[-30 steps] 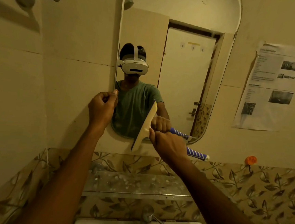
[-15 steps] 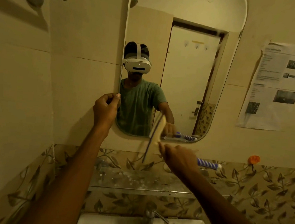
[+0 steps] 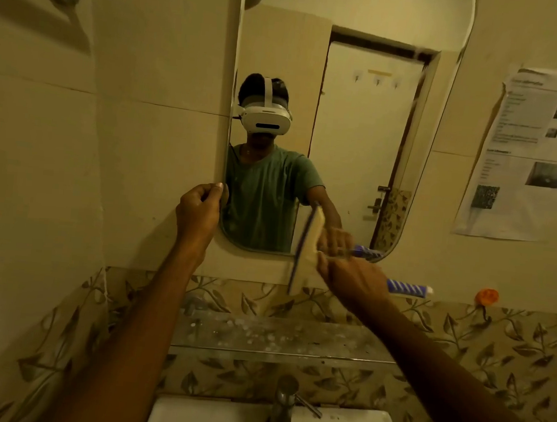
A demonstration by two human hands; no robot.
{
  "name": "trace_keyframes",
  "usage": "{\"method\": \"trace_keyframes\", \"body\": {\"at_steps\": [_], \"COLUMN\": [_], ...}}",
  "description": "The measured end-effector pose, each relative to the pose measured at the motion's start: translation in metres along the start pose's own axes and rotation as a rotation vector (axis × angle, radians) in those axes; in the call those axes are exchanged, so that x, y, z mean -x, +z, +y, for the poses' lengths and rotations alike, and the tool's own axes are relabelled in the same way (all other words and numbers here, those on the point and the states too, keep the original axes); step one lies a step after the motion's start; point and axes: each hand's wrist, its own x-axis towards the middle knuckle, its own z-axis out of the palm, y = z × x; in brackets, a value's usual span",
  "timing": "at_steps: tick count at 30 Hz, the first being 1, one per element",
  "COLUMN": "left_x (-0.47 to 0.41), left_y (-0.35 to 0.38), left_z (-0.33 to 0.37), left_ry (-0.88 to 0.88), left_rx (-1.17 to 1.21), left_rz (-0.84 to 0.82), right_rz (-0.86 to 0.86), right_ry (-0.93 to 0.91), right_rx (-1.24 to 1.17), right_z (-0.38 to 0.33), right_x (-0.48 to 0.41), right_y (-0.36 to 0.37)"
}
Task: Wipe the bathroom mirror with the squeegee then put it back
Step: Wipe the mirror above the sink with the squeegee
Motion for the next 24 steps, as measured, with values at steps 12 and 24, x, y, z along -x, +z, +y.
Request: {"method": "trace_keyframes", "body": {"at_steps": [12,24], "left_x": [0.002,0.017], "left_y": [0.007,0.022], "left_z": [-0.003,-0.022], "left_ry": [0.023,-0.021], "left_rx": [0.005,0.064], "left_rz": [0.064,0.241], "right_rz": [-0.007,-0.121], "right_ry": [-0.096,0.101], "right_rx": [-0.041,0.097], "right_z": [-0.034,0.080], "right_x": [-0.004,0.038], "right_y": [0.003,0.008]}}
